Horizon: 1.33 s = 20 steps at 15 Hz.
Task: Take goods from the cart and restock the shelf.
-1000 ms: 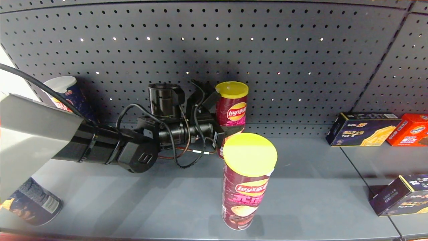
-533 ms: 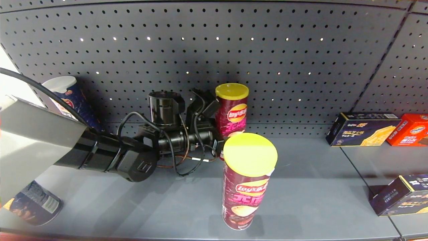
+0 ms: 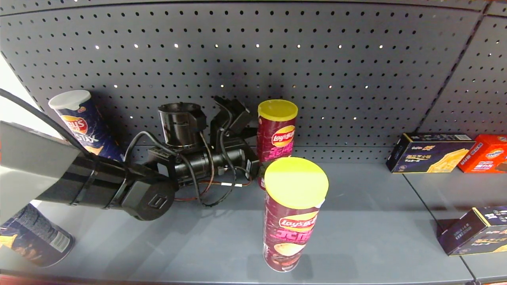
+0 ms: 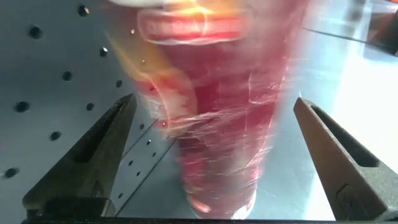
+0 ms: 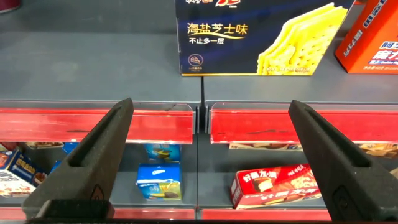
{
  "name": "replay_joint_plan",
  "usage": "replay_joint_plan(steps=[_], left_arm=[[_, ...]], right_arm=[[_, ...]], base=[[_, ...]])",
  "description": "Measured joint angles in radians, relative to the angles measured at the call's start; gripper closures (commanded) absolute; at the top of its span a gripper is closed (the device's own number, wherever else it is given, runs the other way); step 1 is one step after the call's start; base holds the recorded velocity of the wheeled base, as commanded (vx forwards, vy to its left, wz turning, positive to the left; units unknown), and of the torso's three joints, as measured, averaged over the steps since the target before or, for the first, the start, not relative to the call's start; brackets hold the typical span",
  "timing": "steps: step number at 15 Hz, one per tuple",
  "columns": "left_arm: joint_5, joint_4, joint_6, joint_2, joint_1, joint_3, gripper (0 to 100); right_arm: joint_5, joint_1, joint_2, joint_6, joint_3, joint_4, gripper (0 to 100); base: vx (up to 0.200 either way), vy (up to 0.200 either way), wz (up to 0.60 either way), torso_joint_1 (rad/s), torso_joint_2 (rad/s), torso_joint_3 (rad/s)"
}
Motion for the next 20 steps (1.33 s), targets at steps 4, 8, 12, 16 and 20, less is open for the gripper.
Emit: replay_joint_plan(steps=[4, 8, 12, 16, 20], left_arm=[[0.066, -0.025, 0.001, -0.046, 0.002, 0.073, 0], [0.105, -0.076, 0.002, -0.079, 0.018, 0.145, 0], [0.135, -0.104, 0.002, -0.097, 0.042, 0.188, 0], [0.165, -0.102, 0.002, -0.099, 0.055, 0.191, 0], [0.166, -0.103, 0.001, -0.097, 0.068, 0.188, 0]], right_arm=[[0.0, 0.001, 0.0, 0.0, 0.0, 0.0, 0], [0.0, 0.001, 0.0, 0.0, 0.0, 0.0, 0], [0.0, 0.0, 0.0, 0.0, 0.0, 0.0, 0], [0.0, 0.001, 0.0, 0.0, 0.0, 0.0, 0], [0.0, 0.001, 0.0, 0.0, 0.0, 0.0, 0]], base=[[0.0, 0.0, 0.0, 0.0, 0.0, 0.0], [0.0, 0.0, 0.0, 0.0, 0.0, 0.0], [0.0, 0.0, 0.0, 0.0, 0.0, 0.0], [0.0, 0.0, 0.0, 0.0, 0.0, 0.0], [0.0, 0.0, 0.0, 0.0, 0.0, 0.0]])
